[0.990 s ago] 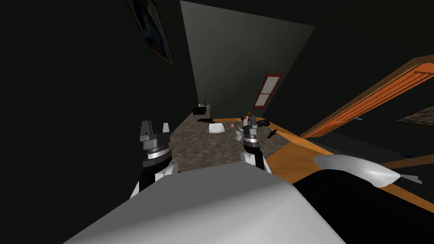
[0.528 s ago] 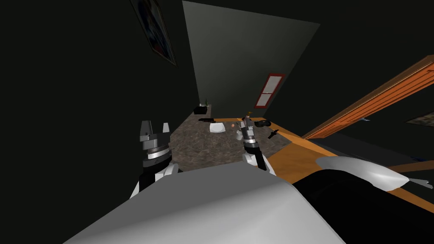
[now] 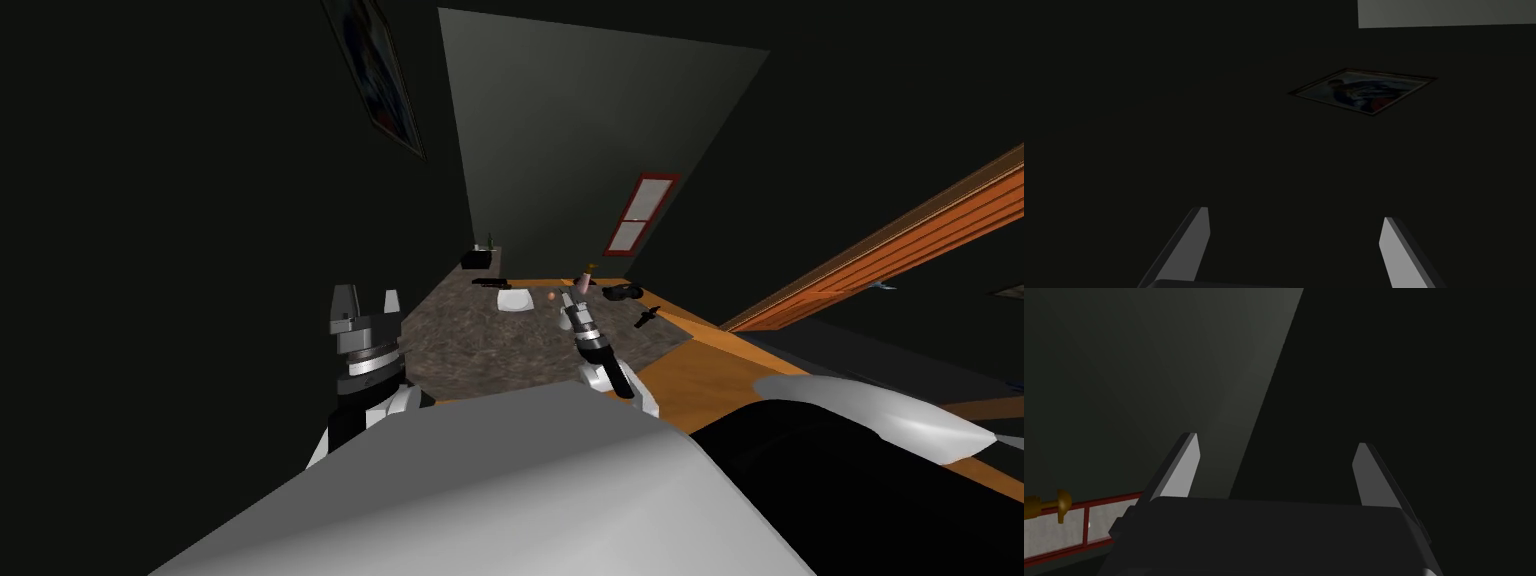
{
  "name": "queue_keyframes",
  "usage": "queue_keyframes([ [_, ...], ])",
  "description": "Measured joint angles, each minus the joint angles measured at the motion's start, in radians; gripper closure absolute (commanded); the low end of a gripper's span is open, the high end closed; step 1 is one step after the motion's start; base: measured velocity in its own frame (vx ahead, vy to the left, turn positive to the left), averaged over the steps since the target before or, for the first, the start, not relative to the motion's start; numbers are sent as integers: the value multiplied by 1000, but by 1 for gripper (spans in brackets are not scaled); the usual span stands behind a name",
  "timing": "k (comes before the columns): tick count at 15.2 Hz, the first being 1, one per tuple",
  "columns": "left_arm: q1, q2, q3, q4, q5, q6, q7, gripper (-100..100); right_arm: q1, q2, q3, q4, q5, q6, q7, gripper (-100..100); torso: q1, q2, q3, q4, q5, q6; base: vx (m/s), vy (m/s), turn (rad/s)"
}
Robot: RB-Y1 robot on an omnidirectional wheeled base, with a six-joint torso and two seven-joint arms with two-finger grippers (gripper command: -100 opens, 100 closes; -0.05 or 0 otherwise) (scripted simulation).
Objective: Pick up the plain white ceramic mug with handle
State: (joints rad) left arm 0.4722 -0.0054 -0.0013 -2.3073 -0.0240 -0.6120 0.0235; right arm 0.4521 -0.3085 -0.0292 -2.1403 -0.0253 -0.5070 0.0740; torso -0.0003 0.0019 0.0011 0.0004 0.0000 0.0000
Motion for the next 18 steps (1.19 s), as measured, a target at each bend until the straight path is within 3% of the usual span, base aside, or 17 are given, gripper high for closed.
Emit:
queue_keyframes([
  [18, 0, 0, 0, 0, 0, 0, 0, 0, 13, -381, 25, 217, 41, -5, -40, -100, 0, 0, 0, 0, 0, 0, -28, 7, 59],
])
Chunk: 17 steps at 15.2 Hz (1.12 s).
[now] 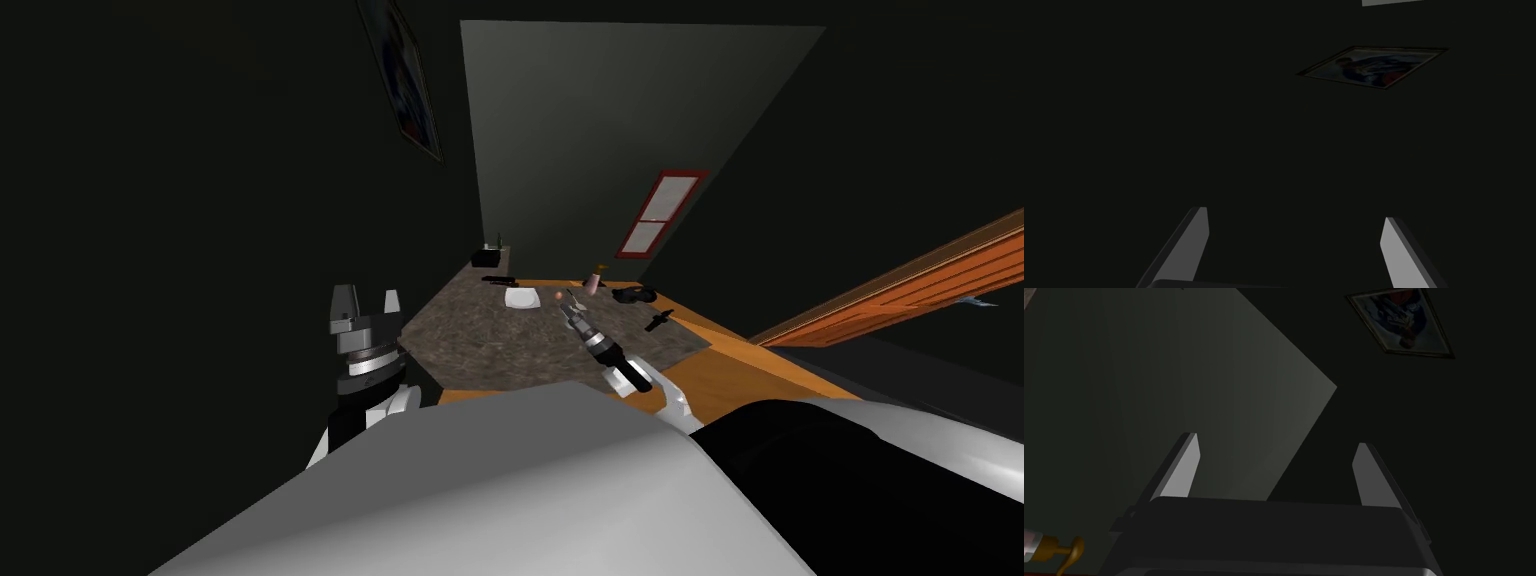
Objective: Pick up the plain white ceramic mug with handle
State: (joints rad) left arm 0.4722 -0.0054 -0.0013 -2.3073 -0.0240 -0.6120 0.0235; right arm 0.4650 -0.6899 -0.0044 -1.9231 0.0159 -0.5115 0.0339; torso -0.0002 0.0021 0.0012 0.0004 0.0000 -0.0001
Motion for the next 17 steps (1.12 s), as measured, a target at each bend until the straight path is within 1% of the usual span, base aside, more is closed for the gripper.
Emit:
queue_keyframes([
  [2, 0, 0, 0, 0, 0, 0, 0, 0, 0, -39, 1, 12, 2, 0, -3, -100, 0, -1, 0, 0, 0, 0, -15, 6, 48],
  [4, 0, 0, 0, 0, 0, 0, 0, 0, 0, -82, 7, 41, 8, 1, -9, -100, 0, -1, 0, 0, 0, 0, -23, 11, 76],
  [5, 0, 0, 0, 0, 0, 0, 0, 0, 3, -104, 8, 48, 10, 1, -11, -100, 0, -1, 0, 0, 0, 0, -26, 14, 109],
  [7, 0, 0, 0, 0, 0, 0, 0, 0, 10, -152, 11, 83, 16, -7, -18, -100, 0, 0, 0, 0, 0, 0, -25, 11, 70],
  [9, 0, 0, 0, 0, 0, 0, 0, 0, 11, -192, 13, 94, 18, -7, -21, -100, 0, -1, 0, 0, 0, 0, -16, 6, 54],
  [11, 0, 0, 0, 0, 0, 0, 0, 0, 20, -236, 17, 115, 25, -5, -26, -100, 0, -1, 0, 0, 0, 0, -21, 10, 81],
  [13, 0, 0, 0, 0, 0, 0, 0, 0, 18, -272, 22, 130, 29, -7, -27, -100, 0, -1, -1, 0, 0, 0, -16, 9, 56],
  [15, 0, 0, 0, 0, 0, 0, 0, 0, 20, -318, 27, 161, 34, -10, -36, -100, 0, -1, -1, 0, 0, 0, -20, 12, 92],
  [16, 0, 0, 0, 0, 0, 0, 0, 0, 25, -337, 28, 167, 37, -11, -36, -100, 0, -1, -1, 0, 0, 0, -20, 14, 123],
  [17, 0, 0, 0, 0, 0, 0, 0, 0, 24, -357, 34, 190, 42, -16, -38, -100, 0, -1, -1, 0, 0, 0, -22, 16, 123],
])
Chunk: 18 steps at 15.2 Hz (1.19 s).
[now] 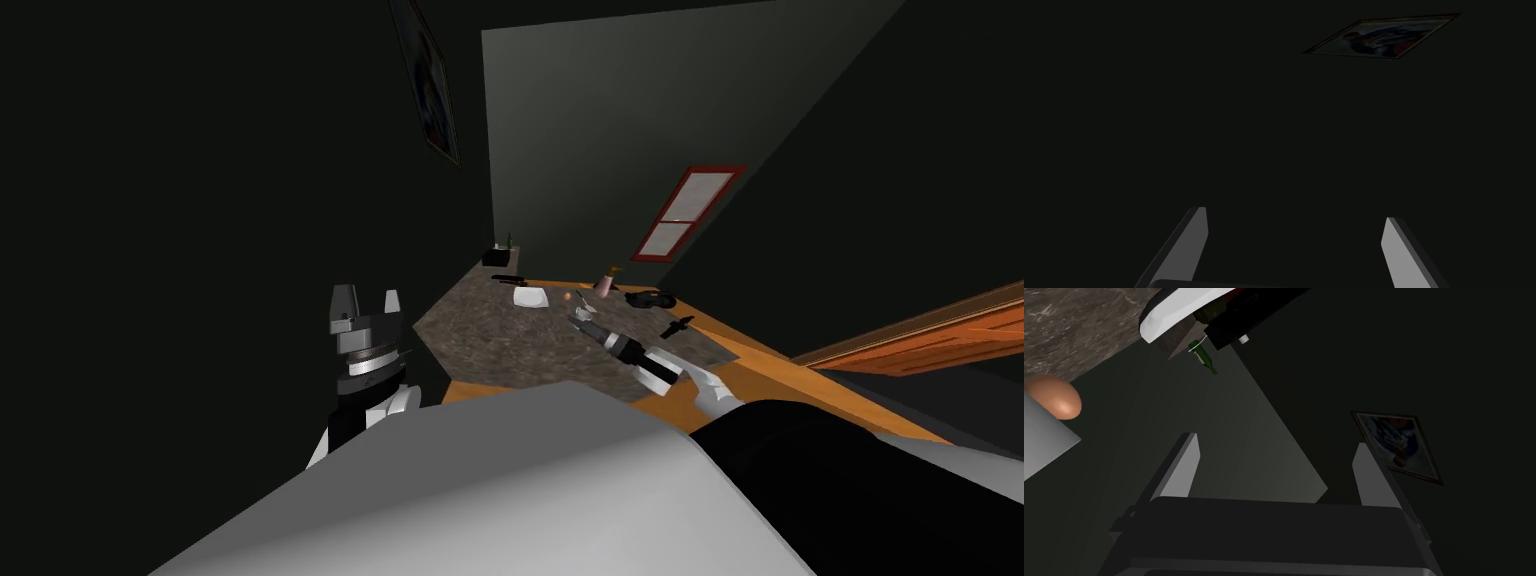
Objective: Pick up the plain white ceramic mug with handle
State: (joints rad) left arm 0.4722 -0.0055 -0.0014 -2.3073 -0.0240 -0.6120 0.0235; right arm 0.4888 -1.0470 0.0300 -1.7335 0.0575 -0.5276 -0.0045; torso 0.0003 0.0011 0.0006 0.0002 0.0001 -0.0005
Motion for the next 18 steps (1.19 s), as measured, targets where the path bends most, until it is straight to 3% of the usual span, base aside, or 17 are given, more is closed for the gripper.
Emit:
queue_keyframes([
  [7, 0, 0, 0, 0, 0, 0, 0, 0, 18, -143, 10, 53, 14, -3, -17, -100, 0, -1, 0, 0, 0, 1, -12, 14, 70],
  [18, 0, 0, 0, 0, 0, 0, 0, 0, 63, -387, 44, 178, 49, -23, -47, -100, 1, -1, -1, 0, 0, 0, -9, 17, 110],
])
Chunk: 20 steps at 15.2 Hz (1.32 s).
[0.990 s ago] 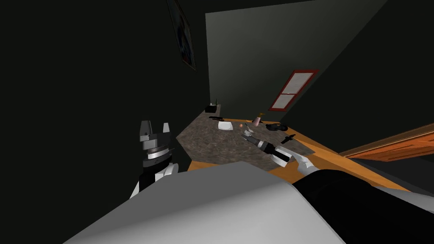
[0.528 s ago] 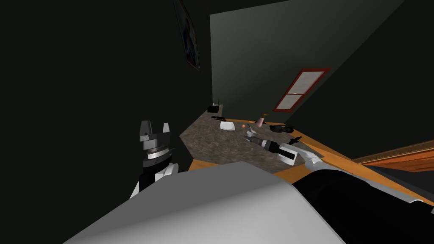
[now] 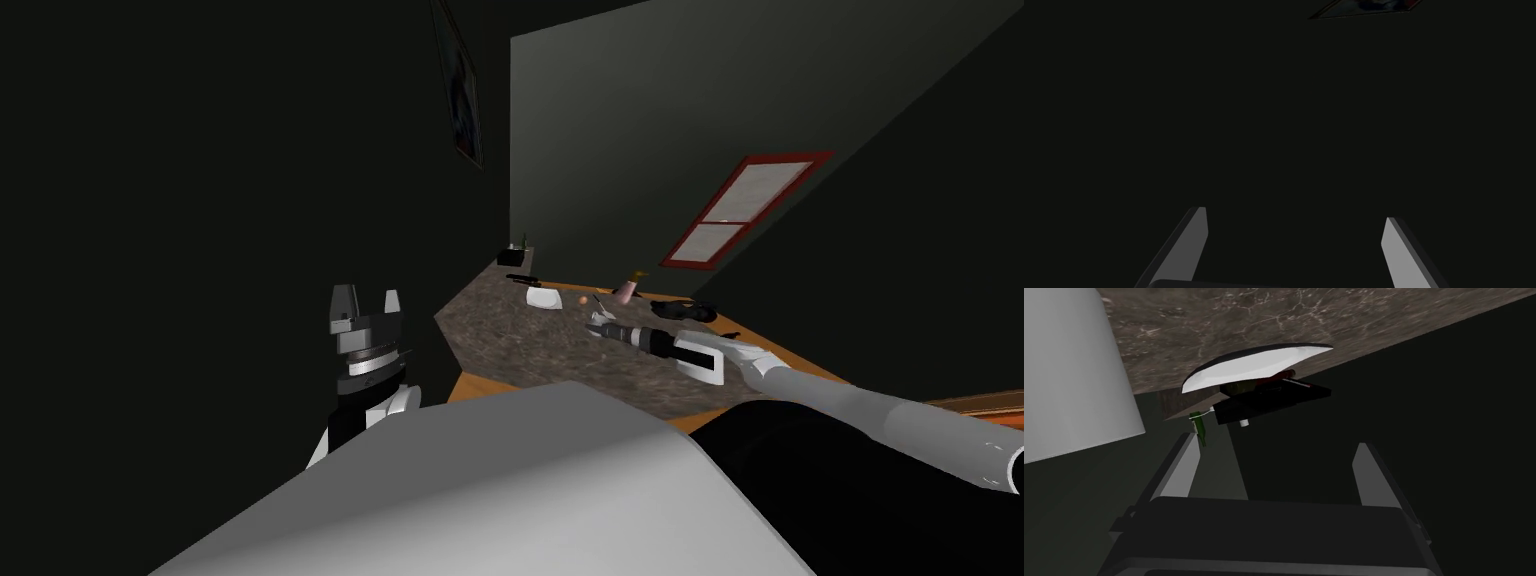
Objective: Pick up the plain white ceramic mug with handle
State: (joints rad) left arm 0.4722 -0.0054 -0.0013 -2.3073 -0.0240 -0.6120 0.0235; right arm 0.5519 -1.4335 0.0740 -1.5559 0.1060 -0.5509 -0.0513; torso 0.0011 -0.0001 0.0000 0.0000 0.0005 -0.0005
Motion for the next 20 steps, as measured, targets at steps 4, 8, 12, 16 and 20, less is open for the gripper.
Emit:
queue_keyframes([
  [4, 0, 0, 0, 0, 0, 0, 0, 0, 3, -86, 23, 42, 14, -8, -13, -100, 0, -1, 0, 0, 0, 0, 2, 12, 127],
  [8, 0, 0, 0, 0, 0, 0, 0, 0, 23, -173, 43, 81, 28, -18, -27, -100, 0, -1, 0, 0, 0, 0, 5, 10, 127],
  [12, 0, 0, 0, 0, 0, 0, 0, 0, 77, -266, 56, 125, 40, -35, -32, -100, 0, -2, -1, 0, 0, 0, 15, 9, 178],
  [16, 0, 0, 0, 0, 0, 0, 0, 0, 67, -340, 116, 168, 77, -50, -62, -100, -1, -2, -1, 0, 0, 0, 16, 2, 100],
  [20, 0, 0, 0, 0, 0, 0, 0, 0, 124, -404, 139, 182, 85, -50, -66, -100, -1, -2, -1, -1, 0, 0, 22, 2, 204],
])
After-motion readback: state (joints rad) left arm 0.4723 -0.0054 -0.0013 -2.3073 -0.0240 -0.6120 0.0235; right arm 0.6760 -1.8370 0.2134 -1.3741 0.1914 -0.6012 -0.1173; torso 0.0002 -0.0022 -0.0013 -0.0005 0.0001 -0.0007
